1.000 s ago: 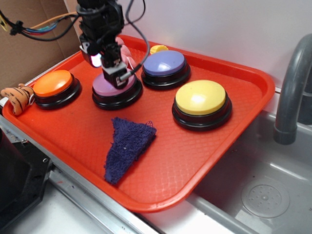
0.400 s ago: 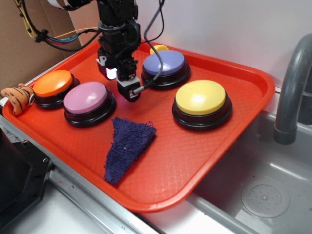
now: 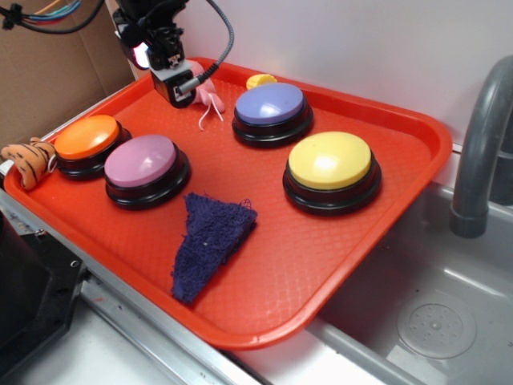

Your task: Push the pink button.

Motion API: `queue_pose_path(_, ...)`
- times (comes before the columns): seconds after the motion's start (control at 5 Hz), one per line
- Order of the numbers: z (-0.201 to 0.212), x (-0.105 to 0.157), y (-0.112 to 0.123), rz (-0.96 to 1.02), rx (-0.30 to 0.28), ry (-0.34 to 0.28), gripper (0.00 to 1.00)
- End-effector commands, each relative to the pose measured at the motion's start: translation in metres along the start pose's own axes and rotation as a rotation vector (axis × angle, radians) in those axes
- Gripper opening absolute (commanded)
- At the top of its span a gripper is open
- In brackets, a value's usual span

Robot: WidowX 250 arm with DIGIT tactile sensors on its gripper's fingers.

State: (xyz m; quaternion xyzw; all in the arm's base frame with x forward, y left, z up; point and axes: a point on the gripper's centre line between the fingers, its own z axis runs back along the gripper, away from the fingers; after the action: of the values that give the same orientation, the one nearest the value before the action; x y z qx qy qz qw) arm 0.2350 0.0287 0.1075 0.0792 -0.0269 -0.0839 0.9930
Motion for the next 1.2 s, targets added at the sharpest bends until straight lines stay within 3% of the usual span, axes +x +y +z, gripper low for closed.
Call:
queue_pose_path(0.0, 0.037, -0.021, 0.008, 0.074, -0.042, 0.003, 1.0)
queue_pose_path(0.6, 0.055, -0.035, 0.013, 0.121, 0.021, 0.045, 1.0)
queue_pose_path(1.0, 0.065, -0.043, 0.016, 0.133, 0.009, 0.025, 1.0)
